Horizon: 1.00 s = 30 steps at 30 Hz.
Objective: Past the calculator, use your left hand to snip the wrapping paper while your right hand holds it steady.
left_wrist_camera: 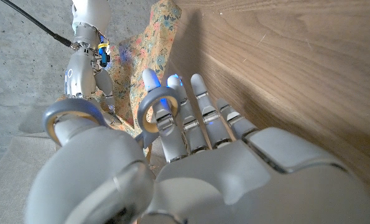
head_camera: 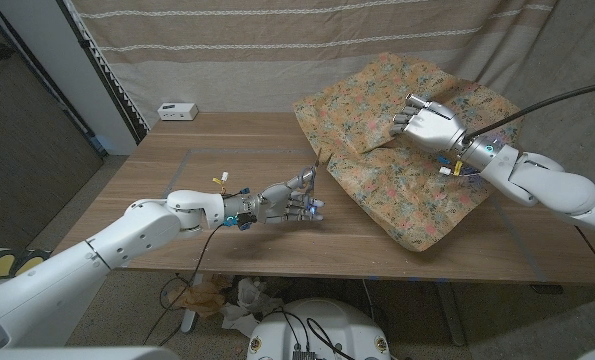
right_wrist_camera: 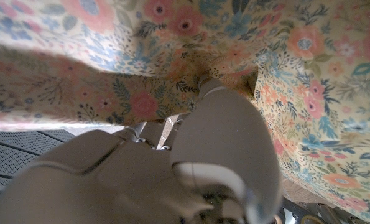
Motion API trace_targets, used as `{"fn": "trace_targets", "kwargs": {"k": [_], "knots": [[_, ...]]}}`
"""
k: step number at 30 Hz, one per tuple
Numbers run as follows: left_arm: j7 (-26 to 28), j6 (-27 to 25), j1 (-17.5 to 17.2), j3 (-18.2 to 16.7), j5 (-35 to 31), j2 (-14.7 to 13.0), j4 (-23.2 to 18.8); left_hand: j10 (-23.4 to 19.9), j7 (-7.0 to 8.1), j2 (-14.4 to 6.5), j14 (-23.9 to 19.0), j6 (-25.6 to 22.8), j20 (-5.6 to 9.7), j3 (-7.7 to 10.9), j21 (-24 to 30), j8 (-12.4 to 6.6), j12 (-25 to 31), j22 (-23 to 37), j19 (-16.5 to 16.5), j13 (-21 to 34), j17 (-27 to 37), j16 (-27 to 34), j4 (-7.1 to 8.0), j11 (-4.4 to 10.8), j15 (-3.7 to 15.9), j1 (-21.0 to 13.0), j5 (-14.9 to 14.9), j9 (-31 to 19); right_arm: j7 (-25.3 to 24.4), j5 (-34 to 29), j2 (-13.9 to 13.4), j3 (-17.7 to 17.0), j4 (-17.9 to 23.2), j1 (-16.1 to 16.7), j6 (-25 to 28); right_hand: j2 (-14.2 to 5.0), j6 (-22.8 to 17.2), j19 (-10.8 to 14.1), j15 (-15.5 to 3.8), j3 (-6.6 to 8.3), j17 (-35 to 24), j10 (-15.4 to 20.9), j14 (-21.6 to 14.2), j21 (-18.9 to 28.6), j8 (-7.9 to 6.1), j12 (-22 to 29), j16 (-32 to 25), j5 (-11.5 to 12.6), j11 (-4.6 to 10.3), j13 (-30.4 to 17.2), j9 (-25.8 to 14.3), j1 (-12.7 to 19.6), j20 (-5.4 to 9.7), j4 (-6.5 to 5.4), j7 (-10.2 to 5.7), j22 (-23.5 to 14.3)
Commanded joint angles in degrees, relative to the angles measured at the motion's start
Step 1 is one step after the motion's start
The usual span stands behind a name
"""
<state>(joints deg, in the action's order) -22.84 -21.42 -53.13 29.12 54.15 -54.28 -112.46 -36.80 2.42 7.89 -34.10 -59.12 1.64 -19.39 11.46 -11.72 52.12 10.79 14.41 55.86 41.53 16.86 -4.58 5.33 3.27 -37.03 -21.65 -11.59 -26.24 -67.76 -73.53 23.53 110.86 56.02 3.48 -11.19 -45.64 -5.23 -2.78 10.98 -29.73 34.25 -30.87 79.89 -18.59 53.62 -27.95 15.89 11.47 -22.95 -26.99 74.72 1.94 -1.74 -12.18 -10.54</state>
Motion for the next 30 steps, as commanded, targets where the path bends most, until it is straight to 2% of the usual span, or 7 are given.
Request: {"fn": "trace_targets", "kwargs": {"k": [1, 30], "knots": [[-0.3, 0.0, 0.3, 0.1, -0.3, -0.1, 0.2, -6.3, -0.47, 0.0, -0.4, 0.0, 0.03, -0.02, 0.0, 0.07, 0.2, 0.1, -0.3, 0.2, 0.3, 0.0, 0.21, 6.05, 8.9, 0.4, -0.5, -0.2, 0.0, 0.2, -0.4, -0.6, 0.6, 1.1, 0.5, -0.24, -0.5, -0.6, -10.93, 0.12, 0.0, 0.0, 0.3, 0.7, 0.38, 0.2, -0.1, 0.0, 0.05, -0.4, -0.1, 0.3, 8.87, -0.44, -0.14, -0.1], [-1.5, -1.2, 2.1, 1.2, -1.5, 0.1, 0.4, -6.1, -0.59, 0.3, -0.3, 0.1, -0.02, -0.13, 0.0, 0.14, 0.3, 0.1, -0.5, -0.2, 0.4, -0.2, 0.42, 5.77, 8.65, 0.8, -0.4, -0.2, -1.3, 0.6, -1.7, -1.5, 2.0, 2.9, -0.7, -0.2, -0.9, -1.3, -10.94, -0.07, 0.4, 0.4, 0.1, 3.1, 0.3, 0.1, 0.0, -0.1, 0.01, -0.5, -1.0, 0.2, 8.86, -0.5, -0.1, 0.0]]}}
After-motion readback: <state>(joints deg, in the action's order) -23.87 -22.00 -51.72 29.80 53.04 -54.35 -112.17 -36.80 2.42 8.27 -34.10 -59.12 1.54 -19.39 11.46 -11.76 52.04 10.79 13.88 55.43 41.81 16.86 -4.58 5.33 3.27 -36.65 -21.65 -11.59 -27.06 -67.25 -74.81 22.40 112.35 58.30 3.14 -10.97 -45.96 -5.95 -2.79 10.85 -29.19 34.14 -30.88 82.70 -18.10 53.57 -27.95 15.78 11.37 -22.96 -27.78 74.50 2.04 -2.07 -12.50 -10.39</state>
